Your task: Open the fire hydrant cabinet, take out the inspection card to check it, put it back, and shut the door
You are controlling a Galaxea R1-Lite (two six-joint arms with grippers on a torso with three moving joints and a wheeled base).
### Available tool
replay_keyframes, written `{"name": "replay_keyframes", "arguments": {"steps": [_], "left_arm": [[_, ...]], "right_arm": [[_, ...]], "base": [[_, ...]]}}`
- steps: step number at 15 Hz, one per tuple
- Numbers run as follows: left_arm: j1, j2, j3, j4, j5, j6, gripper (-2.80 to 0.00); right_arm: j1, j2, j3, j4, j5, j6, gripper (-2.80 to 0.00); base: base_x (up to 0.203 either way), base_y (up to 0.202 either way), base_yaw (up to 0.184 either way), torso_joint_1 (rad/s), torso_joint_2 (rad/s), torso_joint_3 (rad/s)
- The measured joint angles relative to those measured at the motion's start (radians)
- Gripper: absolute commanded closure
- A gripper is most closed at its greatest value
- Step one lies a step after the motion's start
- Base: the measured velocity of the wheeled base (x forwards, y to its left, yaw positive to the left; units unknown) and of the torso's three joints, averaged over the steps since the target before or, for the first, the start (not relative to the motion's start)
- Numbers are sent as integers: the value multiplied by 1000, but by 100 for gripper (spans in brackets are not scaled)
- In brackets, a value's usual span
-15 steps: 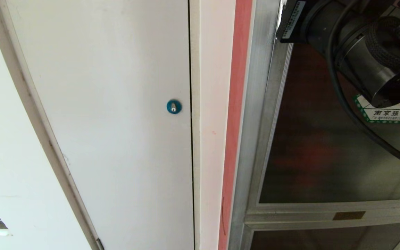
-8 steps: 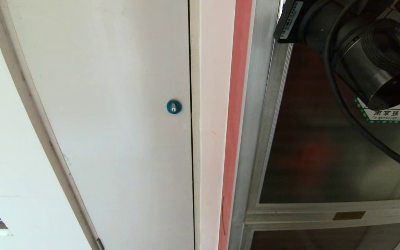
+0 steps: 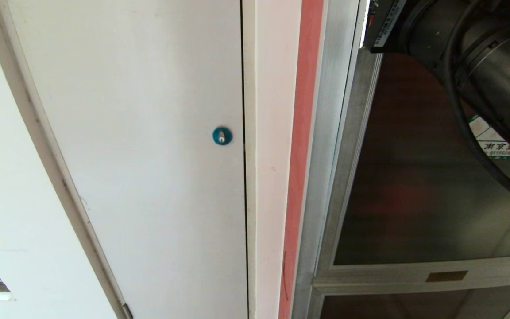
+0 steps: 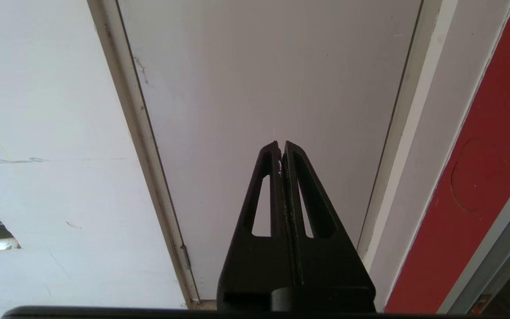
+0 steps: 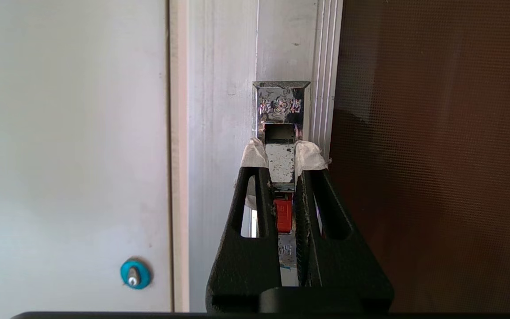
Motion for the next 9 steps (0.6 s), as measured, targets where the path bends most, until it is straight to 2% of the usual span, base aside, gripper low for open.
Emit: {"name": "replay_keyframes", "arguments": {"steps": [9], "left_arm": [[0,0,0,0,0,0,0]], "right_arm": [[38,-147,141,-4,4,-6,0]], "base": [[0,0,0,0,0,0]]}}
